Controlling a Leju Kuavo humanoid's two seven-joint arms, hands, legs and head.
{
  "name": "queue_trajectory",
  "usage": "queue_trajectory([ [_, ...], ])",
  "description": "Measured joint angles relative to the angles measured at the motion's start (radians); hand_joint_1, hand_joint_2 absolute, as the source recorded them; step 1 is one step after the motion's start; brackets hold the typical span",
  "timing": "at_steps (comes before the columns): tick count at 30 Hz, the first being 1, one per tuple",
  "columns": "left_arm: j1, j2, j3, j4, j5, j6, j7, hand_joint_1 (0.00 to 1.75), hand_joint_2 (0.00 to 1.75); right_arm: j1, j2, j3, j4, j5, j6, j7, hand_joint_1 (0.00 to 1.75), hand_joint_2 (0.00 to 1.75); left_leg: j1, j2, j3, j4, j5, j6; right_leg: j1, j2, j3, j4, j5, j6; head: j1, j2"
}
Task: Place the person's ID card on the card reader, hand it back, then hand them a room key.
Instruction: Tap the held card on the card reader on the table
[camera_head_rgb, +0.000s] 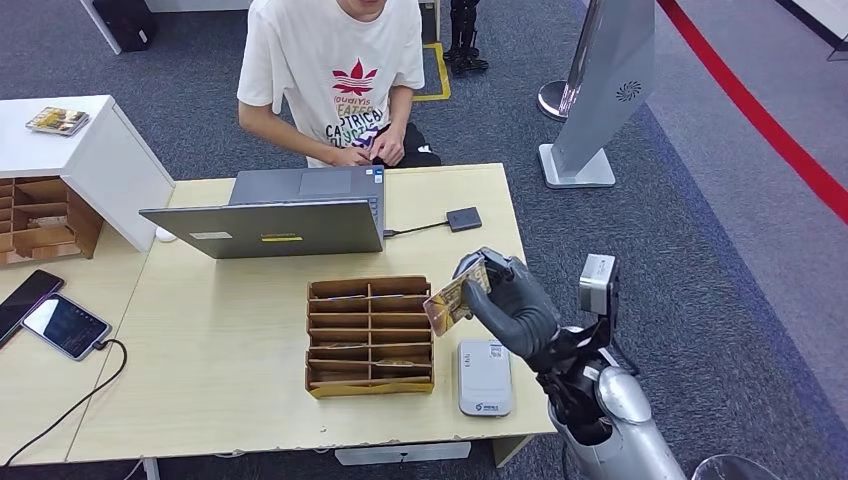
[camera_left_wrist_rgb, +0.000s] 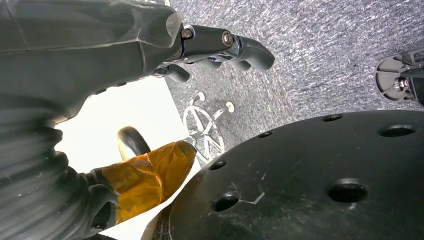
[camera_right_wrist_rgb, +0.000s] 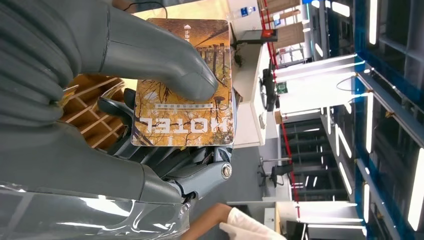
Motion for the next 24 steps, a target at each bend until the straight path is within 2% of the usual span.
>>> queue_trajectory([
  [17,0.0,0.0,0.0,0.0,0.002,0.0,0.0,0.0,1.75,0.009,-0.019,-0.006,0.001,0.014,-0.011,0.002,1.75,1.75,0.0,0.0,0.0,0.0,0.0,0.0,0.0,0.0,0.0,0.0,0.0,0.0,0.0,0.0],
  [20,0.001,0.0,0.001,0.0,0.013,0.003,-0.001,0.0,1.75,0.024,-0.025,-0.012,0.001,0.088,-0.071,0.009,1.75,1.75,0.0,0.0,0.0,0.0,0.0,0.0,0.0,0.0,0.0,0.0,0.0,0.0,0.0,0.0],
  [24,0.01,-0.003,0.007,0.0,0.034,0.009,-0.007,0.0,1.75,0.093,-0.04,-0.038,0.001,0.245,-0.189,0.012,1.75,1.75,0.0,-0.001,0.0,0.0,0.0,0.0,0.0,-0.001,0.0,0.0,0.0,0.0,0.0,0.0],
])
